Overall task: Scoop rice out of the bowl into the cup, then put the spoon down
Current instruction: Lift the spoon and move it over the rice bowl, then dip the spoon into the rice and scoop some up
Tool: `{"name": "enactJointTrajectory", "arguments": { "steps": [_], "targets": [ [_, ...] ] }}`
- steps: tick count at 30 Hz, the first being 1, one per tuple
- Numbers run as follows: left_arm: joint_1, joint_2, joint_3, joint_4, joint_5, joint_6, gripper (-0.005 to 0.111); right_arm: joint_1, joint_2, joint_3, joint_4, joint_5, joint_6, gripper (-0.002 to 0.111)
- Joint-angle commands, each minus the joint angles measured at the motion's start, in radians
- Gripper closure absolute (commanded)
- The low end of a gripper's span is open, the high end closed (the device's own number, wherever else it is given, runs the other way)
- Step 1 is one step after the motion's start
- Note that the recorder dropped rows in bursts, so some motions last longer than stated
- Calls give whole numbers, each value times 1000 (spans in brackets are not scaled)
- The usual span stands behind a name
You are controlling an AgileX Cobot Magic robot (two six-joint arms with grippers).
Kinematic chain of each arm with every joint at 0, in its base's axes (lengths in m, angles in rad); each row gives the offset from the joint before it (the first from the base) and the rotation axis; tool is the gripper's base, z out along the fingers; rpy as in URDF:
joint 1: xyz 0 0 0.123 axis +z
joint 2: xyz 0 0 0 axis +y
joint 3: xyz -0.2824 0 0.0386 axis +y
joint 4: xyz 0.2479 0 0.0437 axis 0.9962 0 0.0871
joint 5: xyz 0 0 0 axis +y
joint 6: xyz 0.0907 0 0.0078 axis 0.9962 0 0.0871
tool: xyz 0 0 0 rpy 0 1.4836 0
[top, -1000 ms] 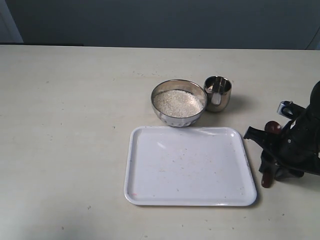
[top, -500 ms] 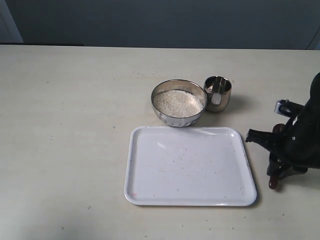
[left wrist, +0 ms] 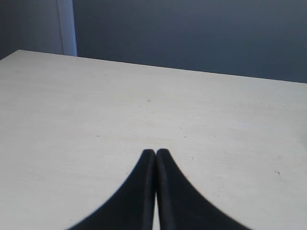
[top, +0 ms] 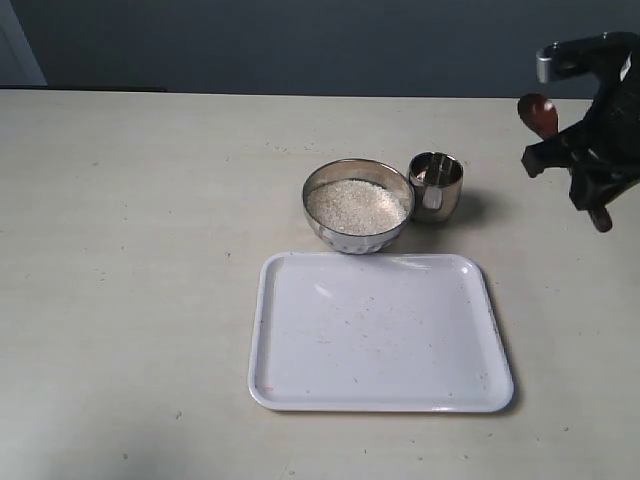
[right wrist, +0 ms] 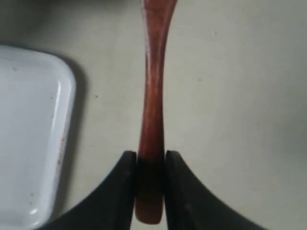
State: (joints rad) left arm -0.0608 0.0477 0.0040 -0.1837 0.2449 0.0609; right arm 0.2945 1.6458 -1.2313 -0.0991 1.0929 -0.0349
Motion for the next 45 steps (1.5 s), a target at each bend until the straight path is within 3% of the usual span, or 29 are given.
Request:
{"name": "enactJointTrajectory", "arguments": {
  "steps": [1,14,22,45],
  "targets": [
    [-1,-1,-4,1,-13,-7,106,76,24,-61,-157,81,-61,109],
    [-1,-1,-4,1,-13,-7,106,470,198,-71,-789,128,-77,109],
    [-1,-1,-4,1,-13,-7,106,631,292,-71,-1061,128,20,109],
    [-1,-1,-4,1,-13,-7,106,655,441,-71,-1034,128,108,109]
  ]
}}
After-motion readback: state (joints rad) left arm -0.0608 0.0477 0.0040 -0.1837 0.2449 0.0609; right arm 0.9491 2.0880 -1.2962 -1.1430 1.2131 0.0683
